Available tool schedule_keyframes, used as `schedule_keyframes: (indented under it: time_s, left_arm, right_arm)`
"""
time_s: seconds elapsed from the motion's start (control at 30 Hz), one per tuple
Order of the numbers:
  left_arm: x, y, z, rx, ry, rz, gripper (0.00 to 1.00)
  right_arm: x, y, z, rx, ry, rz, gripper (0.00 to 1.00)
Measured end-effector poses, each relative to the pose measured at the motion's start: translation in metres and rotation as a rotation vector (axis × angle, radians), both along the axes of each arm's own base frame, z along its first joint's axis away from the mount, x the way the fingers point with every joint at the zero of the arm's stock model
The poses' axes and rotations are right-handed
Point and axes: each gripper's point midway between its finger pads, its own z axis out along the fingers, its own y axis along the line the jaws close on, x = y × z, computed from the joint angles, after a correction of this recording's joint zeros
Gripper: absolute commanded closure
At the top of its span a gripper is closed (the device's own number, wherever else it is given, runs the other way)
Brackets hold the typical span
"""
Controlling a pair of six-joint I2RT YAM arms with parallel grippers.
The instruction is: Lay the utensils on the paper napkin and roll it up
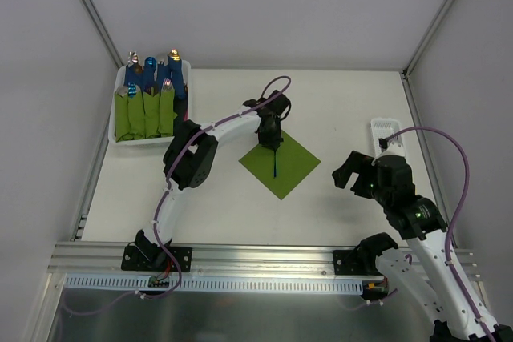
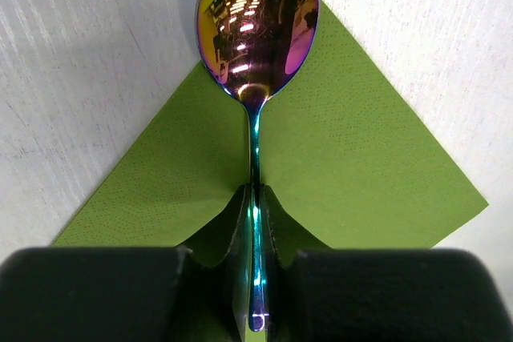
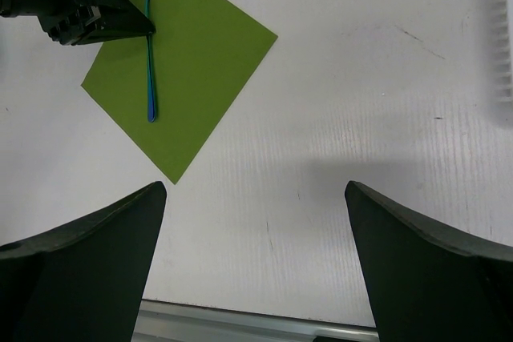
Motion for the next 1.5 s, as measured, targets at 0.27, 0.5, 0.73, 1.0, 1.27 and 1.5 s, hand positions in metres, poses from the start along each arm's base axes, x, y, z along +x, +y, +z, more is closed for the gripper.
schedule_keyframes:
  time_s: [0.27,0.5,0.73,1.0,1.27,1.5]
  left_arm:
    - [0.000,0.000,0.000,0.000,0.000,0.000,0.85]
    - [0.001,0.000,0.003,0.000,0.000,-0.001,0.77]
    - [0.004,-0.003,0.017,-0.013,-0.023,-0.011,0.63]
    - [0.008,-0.001,0.106,-0.081,-0.186,-0.116,0.54]
    - [-0.016,0.020,0.199,-0.291,-0.292,-0.383,0.46]
    - [-0.016,0.053,0.196,-0.349,-0.261,-0.432,0.45]
  right_arm:
    - [-0.001,0.000,-0.003,0.003,0.009,-0.001,0.01]
    - [-0.001,0.000,-0.004,0.004,0.011,-0.001,0.01]
    - [0.000,-0.002,-0.005,-0.007,0.014,-0.002,0.01]
    - [0.027,-0.036,0.010,-0.088,0.062,-0.101,0.10]
    - [0.085,-0.124,0.018,-0.218,0.220,-0.272,0.42]
    - [0.134,-0.161,-0.033,-0.378,0.464,-0.208,0.58]
